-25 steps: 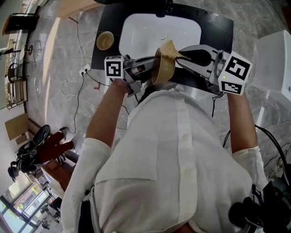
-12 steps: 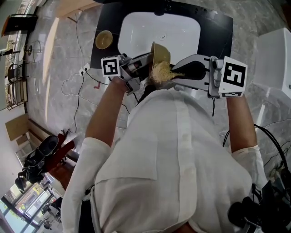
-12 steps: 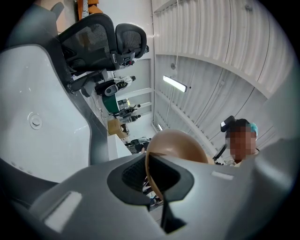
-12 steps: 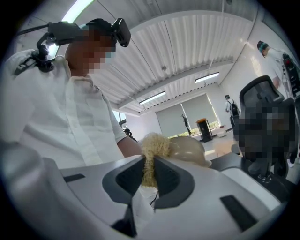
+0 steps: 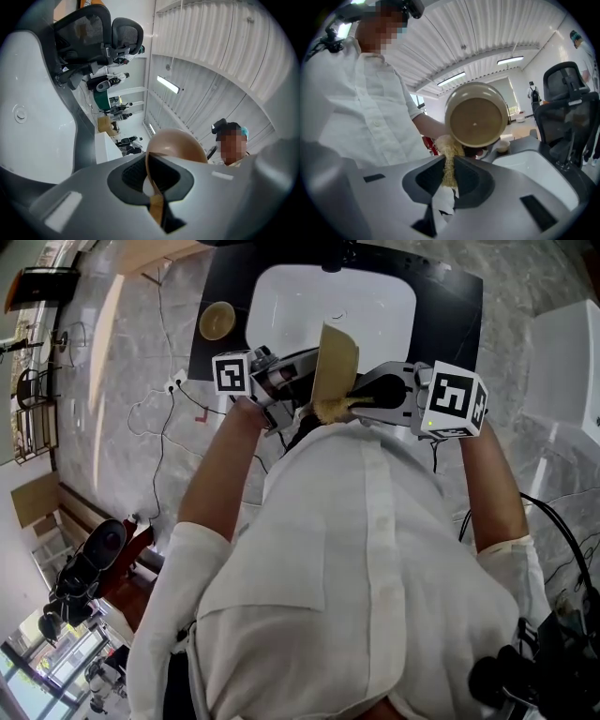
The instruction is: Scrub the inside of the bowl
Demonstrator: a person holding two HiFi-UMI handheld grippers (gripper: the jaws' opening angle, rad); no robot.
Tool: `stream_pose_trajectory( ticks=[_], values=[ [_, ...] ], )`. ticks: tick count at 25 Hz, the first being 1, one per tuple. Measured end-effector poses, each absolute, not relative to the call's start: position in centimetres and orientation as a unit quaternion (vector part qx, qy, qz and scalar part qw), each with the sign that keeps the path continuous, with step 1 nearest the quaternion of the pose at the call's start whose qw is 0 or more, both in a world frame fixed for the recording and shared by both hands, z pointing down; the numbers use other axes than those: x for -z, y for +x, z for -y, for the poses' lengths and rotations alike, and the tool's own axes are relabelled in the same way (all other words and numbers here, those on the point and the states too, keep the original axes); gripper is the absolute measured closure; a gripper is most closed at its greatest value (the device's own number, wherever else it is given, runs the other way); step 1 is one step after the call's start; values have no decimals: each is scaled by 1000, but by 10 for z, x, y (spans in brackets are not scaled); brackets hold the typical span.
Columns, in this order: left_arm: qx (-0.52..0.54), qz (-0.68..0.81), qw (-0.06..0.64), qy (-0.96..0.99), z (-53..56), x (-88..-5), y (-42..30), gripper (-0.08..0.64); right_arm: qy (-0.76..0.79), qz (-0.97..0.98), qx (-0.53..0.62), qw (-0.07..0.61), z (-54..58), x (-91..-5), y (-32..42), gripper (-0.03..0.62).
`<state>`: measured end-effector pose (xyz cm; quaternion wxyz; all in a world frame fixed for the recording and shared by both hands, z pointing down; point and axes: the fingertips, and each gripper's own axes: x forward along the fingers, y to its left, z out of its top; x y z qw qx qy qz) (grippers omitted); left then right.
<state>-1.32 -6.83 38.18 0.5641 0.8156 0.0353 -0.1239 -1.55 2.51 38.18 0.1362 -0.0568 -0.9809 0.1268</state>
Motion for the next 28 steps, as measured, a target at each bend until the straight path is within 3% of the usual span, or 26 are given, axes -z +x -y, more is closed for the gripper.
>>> stream_pose_trajectory(
  ticks=[13,19,28],
  values=[
    [22,-42,520,853,45,-401,-13,548,38,965,-97,242,25,-402,18,543],
    [18,-31,519,854,48,-407,-13,548,92,963,-93,236,41,-394,29,543],
    [-21,-5,521,853,48,-428,-11,548,130,973,-78,172,48,-362,36,543]
  ],
)
